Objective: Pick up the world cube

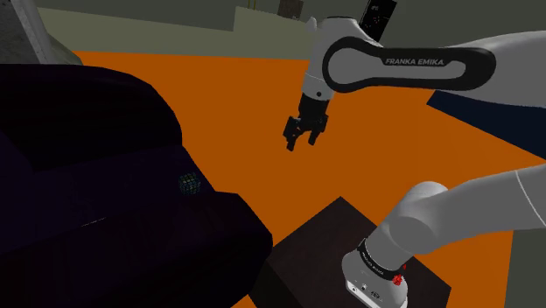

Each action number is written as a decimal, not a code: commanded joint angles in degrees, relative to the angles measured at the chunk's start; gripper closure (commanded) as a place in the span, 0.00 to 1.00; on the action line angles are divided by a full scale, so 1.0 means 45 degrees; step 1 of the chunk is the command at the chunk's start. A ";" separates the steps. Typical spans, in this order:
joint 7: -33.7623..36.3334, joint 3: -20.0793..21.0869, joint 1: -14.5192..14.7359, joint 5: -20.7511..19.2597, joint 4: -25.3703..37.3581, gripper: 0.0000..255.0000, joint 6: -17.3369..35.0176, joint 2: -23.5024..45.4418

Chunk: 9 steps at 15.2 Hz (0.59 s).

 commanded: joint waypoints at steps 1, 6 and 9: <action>0.0251 0.0312 0.0056 0.0063 0.0038 0.00 0.0865 0.0796; 0.1010 0.1079 0.0148 -0.0055 0.0699 0.00 0.2621 0.3036; 0.1546 0.1490 0.0186 -0.0339 0.1300 0.00 0.3535 0.4470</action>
